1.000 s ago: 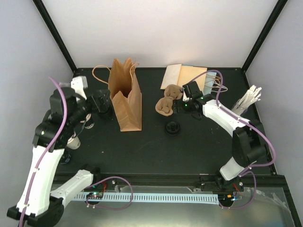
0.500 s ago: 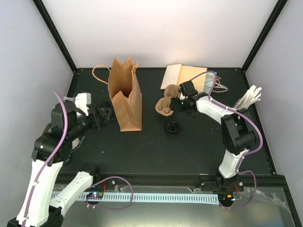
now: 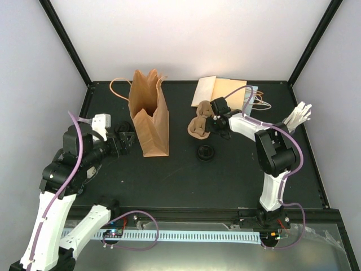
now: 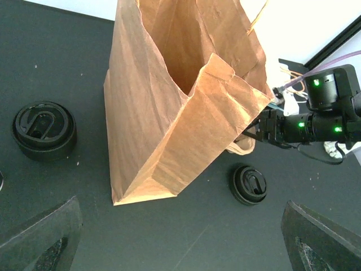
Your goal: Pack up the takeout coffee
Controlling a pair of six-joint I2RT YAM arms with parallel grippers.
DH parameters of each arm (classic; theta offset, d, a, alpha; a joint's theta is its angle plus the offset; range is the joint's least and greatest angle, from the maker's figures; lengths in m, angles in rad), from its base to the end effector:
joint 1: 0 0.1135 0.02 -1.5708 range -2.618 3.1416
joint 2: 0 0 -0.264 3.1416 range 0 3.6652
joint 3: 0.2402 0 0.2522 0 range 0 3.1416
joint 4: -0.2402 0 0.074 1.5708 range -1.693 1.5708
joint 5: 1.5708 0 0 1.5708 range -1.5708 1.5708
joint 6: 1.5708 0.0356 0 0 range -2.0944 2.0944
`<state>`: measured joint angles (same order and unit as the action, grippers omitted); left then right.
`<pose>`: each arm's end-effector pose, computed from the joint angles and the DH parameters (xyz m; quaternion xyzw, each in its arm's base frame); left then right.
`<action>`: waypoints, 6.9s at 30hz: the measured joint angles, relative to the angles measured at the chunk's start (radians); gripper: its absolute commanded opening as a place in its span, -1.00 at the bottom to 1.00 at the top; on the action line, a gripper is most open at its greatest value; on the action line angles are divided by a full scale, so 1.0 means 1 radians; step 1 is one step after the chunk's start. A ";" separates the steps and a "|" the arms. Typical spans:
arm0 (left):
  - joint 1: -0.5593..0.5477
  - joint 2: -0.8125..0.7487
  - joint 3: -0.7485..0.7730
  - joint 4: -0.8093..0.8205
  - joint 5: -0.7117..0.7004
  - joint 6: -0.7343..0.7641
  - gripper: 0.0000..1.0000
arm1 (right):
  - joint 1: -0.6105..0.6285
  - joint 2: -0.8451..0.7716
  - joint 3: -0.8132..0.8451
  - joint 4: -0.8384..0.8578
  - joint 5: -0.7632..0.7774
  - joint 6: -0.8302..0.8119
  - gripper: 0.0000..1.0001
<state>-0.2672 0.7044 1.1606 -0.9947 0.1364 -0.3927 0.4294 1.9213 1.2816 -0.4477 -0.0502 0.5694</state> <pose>0.1011 -0.0327 0.3902 -0.0208 0.8681 -0.2156 0.4466 0.3574 0.1656 0.1664 0.0619 0.9687 0.1360 0.1984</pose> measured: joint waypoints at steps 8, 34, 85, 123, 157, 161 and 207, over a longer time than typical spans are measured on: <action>0.000 -0.006 -0.015 0.000 0.000 0.008 0.98 | -0.002 -0.034 -0.017 -0.017 0.038 -0.032 -0.73; 0.000 -0.057 -0.056 -0.003 0.113 0.019 0.97 | -0.034 -0.525 -0.316 -0.197 0.078 -0.159 -0.68; -0.390 -0.198 -0.508 0.225 0.124 -0.374 0.97 | 0.123 -0.561 -0.575 0.010 -0.184 0.014 -0.49; -0.481 -0.185 -0.565 0.416 0.146 -0.392 0.97 | 0.123 -0.726 -0.426 -0.218 0.023 -0.120 1.00; -0.481 -0.172 -0.595 0.447 0.134 -0.390 0.97 | 0.550 -0.445 -0.322 -0.271 0.148 0.008 0.49; -0.481 -0.172 -0.595 0.446 0.129 -0.390 0.98 | 0.553 -0.435 -0.322 -0.268 0.153 0.015 0.42; -0.481 -0.174 -0.605 0.433 0.116 -0.389 0.98 | 0.553 -0.409 -0.340 -0.211 0.157 0.039 -0.42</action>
<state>-0.7486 0.5304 0.5556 -0.5613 0.2523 -0.7822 0.9825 1.5124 0.9417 -0.6590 0.1070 0.6086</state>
